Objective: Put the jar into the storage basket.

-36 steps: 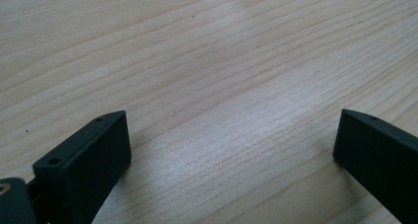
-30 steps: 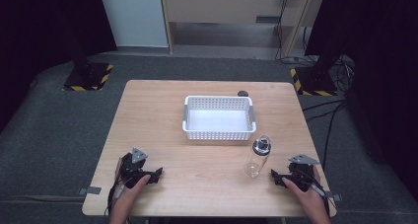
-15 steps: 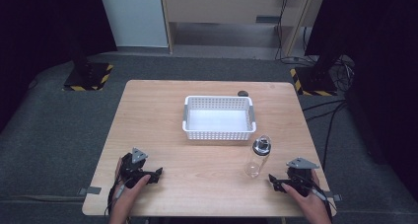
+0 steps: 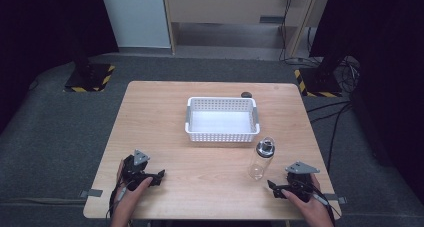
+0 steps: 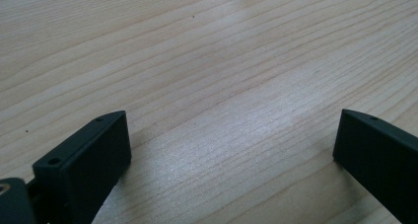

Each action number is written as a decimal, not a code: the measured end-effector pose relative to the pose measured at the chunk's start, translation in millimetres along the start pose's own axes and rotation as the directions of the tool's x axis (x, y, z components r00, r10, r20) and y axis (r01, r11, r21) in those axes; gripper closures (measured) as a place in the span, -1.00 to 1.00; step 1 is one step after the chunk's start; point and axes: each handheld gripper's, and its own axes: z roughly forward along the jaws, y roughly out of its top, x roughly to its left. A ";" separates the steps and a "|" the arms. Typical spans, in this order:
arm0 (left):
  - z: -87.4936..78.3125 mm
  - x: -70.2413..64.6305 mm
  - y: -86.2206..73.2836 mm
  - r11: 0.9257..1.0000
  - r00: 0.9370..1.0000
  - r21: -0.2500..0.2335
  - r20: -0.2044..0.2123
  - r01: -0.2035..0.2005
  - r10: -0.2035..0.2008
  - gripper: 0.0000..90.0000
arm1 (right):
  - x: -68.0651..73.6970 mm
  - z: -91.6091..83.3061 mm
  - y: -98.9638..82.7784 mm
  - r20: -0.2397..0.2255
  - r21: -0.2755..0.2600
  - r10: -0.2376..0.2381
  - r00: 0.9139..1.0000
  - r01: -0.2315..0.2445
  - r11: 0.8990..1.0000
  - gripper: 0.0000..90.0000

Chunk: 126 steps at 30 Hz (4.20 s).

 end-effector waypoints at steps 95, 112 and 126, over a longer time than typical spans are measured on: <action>0.1 -0.1 0.1 1.000 1.000 0.001 0.001 -0.001 0.001 -1.00 | 30.8 -10.4 89.7 -0.084 -0.100 -0.084 0.993 0.075 0.992 -0.31; 0.2 -0.1 0.1 1.000 1.000 0.001 0.001 -0.001 0.001 -1.00 | 35.6 -20.9 111.9 -0.082 -0.103 -0.089 0.993 0.080 0.991 -0.31; 0.2 -0.1 0.1 1.000 1.000 0.001 0.001 -0.002 0.002 -1.00 | 40.1 -26.8 149.4 -0.072 -0.114 -0.111 0.991 0.102 0.988 -0.31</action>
